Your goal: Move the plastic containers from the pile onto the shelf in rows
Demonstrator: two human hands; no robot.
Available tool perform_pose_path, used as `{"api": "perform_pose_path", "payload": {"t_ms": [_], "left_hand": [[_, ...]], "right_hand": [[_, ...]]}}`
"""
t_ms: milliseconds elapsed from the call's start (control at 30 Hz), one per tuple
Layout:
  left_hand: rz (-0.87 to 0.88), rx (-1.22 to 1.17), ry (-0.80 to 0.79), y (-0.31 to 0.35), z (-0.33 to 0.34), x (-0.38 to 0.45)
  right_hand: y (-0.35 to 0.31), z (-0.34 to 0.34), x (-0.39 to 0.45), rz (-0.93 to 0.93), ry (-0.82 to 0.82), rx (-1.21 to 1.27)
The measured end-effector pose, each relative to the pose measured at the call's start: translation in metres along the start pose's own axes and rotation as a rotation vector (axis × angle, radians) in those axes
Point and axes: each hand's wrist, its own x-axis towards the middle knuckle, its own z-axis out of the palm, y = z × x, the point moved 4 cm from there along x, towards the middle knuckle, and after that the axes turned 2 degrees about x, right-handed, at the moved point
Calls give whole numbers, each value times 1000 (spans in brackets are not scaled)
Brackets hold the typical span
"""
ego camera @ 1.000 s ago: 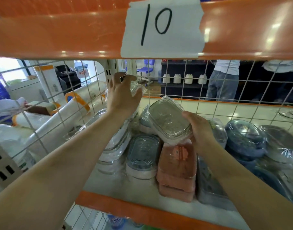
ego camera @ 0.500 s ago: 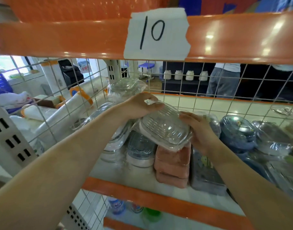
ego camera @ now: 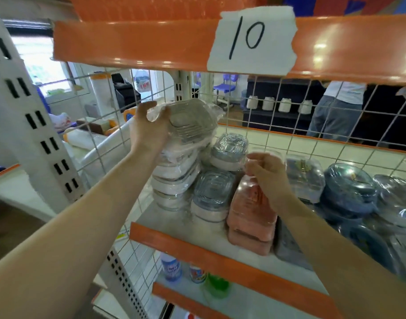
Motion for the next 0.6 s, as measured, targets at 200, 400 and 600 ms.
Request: {"api": "perform_pose_path", "payload": {"t_ms": [200,400,600], "left_hand": [[-187,-317,177,-28,-22,-18],[-232,-131,304,-40,-31,-28],[-47,245,201,-26,-33,-37]], "right_hand": [[-5,17,4,-131,-17,-348],[0,28,1,-195,-173,-657],[1,35,-7,-194,-284,-909]]}}
